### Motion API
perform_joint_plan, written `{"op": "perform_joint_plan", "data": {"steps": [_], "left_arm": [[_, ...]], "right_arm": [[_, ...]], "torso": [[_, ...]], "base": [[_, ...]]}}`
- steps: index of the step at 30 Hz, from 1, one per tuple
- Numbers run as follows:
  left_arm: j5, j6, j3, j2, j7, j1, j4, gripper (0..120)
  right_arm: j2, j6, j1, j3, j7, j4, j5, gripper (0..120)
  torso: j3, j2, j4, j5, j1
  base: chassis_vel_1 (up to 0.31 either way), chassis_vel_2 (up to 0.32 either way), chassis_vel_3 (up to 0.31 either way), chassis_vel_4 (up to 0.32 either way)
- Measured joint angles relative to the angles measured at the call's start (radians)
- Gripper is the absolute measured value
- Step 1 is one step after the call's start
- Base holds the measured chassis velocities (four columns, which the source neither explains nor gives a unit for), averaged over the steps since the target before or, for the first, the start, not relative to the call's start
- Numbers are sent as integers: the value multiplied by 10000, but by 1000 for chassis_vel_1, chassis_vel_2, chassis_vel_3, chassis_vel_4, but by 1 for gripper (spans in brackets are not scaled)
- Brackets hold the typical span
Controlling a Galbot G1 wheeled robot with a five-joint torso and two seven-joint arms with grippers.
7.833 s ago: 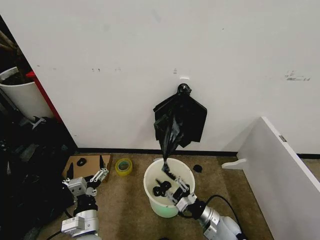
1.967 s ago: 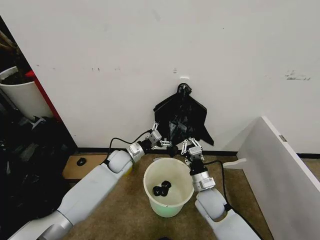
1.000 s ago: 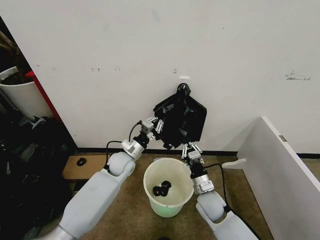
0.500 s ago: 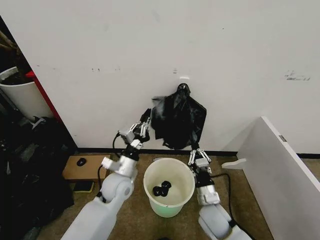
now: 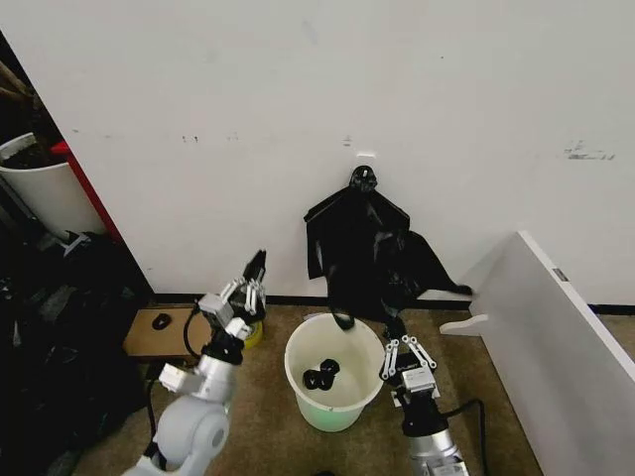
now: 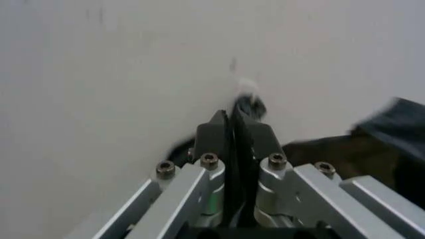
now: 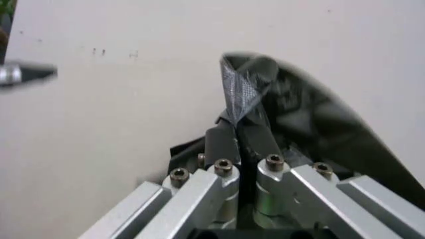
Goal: Place the garbage bag over the trash bin.
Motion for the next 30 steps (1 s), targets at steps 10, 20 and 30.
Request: {"op": "perform_joint_plan", "data": {"steps": [10, 20, 30], "left_arm": [[-2089, 972, 526, -58, 310, 215, 924, 30], [-4417, 1841, 553, 589, 432, 2623, 629, 73], [-5025, 2038, 636, 407, 514, 2805, 220, 100]], "right_arm": [[105, 22, 207, -214, -220, -124, -210, 0], [-118, 74, 612, -166, -413, -37, -243, 0], [-155, 205, 575, -225, -497, 229, -327, 0]], "torso": [[0, 0, -3, 1, 0], [0, 0, -1, 3, 1], [0, -1, -5, 1, 1]], "base": [[0, 0, 0, 0], [0, 0, 0, 0], [0, 0, 0, 0]]}}
